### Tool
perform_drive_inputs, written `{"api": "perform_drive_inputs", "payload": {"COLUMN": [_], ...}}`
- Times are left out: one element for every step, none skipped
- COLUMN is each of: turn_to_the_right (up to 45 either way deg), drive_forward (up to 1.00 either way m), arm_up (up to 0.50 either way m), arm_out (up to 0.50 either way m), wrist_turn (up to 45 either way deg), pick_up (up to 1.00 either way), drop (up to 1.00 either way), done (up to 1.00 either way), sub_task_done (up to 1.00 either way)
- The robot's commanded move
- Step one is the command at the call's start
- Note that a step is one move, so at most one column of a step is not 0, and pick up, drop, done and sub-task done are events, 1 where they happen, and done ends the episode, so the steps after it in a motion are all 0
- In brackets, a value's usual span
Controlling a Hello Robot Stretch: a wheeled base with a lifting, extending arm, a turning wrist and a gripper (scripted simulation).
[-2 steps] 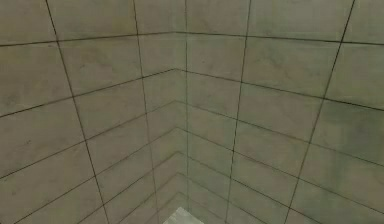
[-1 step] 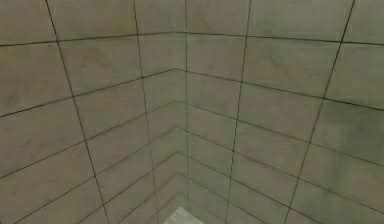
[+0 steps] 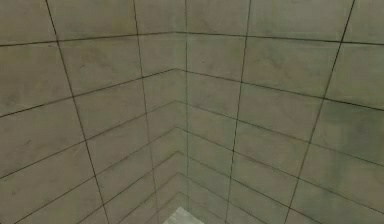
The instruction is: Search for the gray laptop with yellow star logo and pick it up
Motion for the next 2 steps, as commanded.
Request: {"api": "perform_drive_inputs", "payload": {"turn_to_the_right": [0.0,0.0], "drive_forward": [0.00,0.00], "arm_up": [0.00,0.00], "arm_out": [0.00,0.00], "wrist_turn": [45.0,45.0], "pick_up": [0.00,0.00], "drop": [0.00,0.00], "done": [0.00,0.00], "sub_task_done": [0.00,0.00]}}
